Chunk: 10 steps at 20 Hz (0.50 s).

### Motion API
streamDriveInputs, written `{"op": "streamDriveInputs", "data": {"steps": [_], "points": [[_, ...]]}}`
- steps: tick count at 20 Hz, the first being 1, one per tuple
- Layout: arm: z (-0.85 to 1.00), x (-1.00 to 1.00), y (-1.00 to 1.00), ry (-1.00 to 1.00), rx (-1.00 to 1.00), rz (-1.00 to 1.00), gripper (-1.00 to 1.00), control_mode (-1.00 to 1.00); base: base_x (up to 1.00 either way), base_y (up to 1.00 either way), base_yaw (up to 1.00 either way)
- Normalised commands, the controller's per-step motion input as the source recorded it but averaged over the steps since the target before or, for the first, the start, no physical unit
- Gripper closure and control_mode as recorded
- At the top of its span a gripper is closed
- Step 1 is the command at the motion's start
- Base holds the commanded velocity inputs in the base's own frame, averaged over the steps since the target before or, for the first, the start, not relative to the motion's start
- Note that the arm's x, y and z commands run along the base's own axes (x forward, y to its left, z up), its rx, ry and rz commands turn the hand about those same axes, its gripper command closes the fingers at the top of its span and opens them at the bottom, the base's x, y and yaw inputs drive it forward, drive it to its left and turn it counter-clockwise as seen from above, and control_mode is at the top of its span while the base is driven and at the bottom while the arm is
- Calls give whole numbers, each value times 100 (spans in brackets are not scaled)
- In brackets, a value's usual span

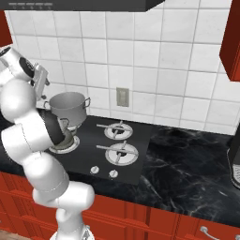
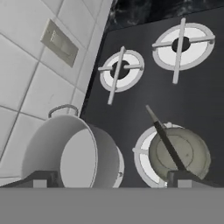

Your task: Pick the kettle from the cabinet and place it on a stove burner. Then pick the pot from the counter and place it on another stove burner. Finally, turn both burners on.

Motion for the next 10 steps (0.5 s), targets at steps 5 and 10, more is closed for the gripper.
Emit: {"op": "streamDriveInputs", "data": {"steps": [5, 10], "points": [[24, -44, 0, -1, 1, -13, -100, -100, 0, 0, 0], [23, -41, -1, 0, 3, -18, -100, -100, 0, 0, 0]]}}
